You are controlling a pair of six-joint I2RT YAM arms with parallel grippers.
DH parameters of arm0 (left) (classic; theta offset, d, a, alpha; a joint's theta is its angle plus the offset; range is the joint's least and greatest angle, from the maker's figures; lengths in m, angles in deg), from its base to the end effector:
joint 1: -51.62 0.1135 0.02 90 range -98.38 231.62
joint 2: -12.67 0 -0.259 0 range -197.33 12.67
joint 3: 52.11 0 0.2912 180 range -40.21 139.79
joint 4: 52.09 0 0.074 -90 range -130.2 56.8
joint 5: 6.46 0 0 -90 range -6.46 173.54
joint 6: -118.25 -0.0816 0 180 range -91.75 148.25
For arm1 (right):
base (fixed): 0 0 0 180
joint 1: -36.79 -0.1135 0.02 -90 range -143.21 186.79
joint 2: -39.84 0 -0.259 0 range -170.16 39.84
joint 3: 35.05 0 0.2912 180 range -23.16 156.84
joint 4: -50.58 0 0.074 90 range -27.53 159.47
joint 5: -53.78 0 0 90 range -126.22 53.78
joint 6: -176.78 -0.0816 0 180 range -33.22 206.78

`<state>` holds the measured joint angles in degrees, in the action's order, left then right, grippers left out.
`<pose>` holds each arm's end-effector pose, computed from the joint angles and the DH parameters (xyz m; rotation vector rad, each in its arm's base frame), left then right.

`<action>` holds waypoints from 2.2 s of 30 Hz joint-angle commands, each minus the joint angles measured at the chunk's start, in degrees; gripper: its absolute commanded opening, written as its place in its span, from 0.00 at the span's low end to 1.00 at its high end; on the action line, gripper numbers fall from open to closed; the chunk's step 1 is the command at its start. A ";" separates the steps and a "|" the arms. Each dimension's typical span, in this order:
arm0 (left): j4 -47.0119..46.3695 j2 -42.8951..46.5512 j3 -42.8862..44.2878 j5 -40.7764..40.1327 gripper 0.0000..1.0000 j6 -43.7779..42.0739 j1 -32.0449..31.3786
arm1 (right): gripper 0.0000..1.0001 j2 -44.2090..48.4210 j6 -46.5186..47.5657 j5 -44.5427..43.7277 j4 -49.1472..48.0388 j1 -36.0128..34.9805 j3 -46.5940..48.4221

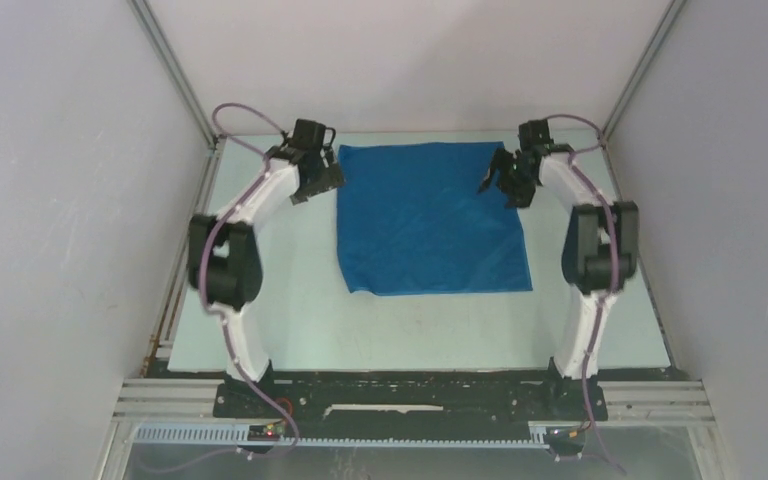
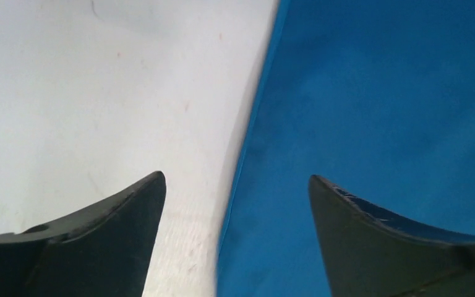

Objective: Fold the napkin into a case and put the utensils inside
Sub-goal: Flatten out the napkin at the center of the board, then flatten the napkin at the center of the board.

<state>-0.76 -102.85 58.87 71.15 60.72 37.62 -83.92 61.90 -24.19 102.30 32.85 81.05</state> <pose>0.4972 -0.1059 0.1970 -0.4857 2.4658 -0.0536 0.5284 0.0534 0.1576 0.4049 2.6100 0.4493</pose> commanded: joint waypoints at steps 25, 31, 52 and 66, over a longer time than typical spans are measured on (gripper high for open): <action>-25.55 26.23 -51.45 7.07 0.24 7.22 -12.16 | 0.77 41.49 -2.94 -5.69 -16.87 3.19 -53.31; -7.90 38.18 -49.38 -9.69 0.03 5.96 -14.11 | 0.78 41.66 -3.68 -8.54 -14.90 1.04 -53.67; -5.41 50.87 -55.99 -4.02 0.83 12.64 -8.24 | 0.72 41.63 -14.29 -24.81 0.89 -10.24 -55.92; -9.68 67.61 -63.39 -2.13 0.91 10.79 -8.15 | 0.56 33.93 -31.07 -24.86 2.52 -17.65 -54.06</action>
<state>-8.72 -39.57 -3.64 68.25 72.74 29.25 -48.41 37.74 -46.42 103.03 16.63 25.18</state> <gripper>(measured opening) 0.917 0.593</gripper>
